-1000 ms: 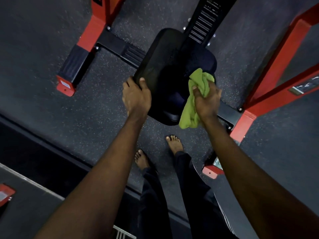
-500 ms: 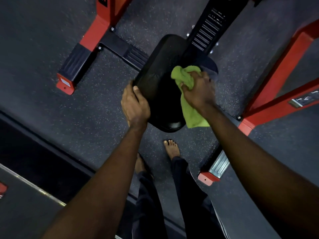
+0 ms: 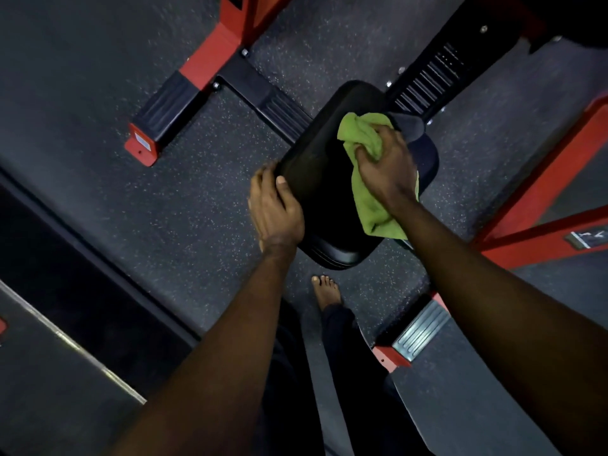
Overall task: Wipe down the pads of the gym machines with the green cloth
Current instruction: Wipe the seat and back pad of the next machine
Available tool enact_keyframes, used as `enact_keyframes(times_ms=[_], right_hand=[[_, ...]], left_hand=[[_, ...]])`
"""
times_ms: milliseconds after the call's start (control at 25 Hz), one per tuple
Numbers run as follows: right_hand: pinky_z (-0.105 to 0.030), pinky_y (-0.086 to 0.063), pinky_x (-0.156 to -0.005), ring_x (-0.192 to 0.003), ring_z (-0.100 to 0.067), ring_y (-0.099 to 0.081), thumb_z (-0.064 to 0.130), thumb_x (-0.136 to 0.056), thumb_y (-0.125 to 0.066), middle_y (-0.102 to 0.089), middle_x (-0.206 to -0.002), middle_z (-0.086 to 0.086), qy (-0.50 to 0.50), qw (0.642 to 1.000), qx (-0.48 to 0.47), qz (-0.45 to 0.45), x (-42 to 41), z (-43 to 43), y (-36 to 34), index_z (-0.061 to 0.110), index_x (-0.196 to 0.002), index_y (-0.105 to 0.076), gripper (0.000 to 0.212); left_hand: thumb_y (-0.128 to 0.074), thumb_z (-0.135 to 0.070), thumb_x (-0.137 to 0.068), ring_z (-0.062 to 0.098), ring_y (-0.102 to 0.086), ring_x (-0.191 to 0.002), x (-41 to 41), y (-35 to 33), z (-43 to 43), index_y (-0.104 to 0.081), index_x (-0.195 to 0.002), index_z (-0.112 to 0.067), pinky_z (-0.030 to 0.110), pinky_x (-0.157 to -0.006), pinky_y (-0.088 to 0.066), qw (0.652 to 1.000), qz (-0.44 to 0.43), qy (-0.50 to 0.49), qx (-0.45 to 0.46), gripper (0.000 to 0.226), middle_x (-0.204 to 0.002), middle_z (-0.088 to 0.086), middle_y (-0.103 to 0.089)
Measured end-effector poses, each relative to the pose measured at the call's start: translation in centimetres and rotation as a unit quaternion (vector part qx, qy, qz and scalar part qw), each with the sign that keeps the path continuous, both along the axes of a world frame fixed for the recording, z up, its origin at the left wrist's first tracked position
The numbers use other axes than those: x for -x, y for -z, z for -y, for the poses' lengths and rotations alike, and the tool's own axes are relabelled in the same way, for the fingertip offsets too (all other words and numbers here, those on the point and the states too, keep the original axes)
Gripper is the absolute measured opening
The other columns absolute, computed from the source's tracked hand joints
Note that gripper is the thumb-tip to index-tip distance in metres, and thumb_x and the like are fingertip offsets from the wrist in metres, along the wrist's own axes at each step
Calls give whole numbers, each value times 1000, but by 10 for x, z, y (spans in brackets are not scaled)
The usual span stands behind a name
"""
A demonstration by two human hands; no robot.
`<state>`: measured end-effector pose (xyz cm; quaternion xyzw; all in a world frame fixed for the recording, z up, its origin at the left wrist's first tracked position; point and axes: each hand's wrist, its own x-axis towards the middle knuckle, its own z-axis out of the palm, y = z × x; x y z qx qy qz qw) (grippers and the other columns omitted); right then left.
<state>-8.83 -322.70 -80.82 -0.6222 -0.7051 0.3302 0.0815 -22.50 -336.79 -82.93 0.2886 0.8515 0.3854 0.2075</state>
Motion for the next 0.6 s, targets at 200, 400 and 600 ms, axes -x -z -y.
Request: enact_keyframes(times_ms=[200, 400, 600], right_hand=[[-41, -49, -98, -128, -25, -54, 48, -91, -67, -54, -141, 5, -154, 987, -14, -31, -5, 39, -18, 34, -137, -56, 49], [-34, -43, -98, -125, -24, -56, 44, -90, -68, -56, -141, 2, -89, 996, -21, 13, 39, -9, 2, 30, -138, -58, 51], [-27, -41, -95, -125, -18, -56, 47, -91, -69, -56, -139, 6, -120, 993, 9, 5, 69, -7, -10, 32, -134, -62, 46]], left_hand=[[-37, -23, -103, 26, -56, -102, 2, -1, 0, -57, -121, -2, 51, -90, -46, 1000, 1, 3, -18, 34, -113, 12, -60], [-30, -33, -106, 28, -53, -122, 11, -6, 11, -46, -141, -4, 51, -103, -43, 993, 20, 113, 23, 48, -135, 13, -56], [-25, -49, -107, 22, -32, -146, 36, -7, 33, -21, -158, -13, 44, -117, -31, 968, 21, 249, 34, 63, -162, 8, -29]])
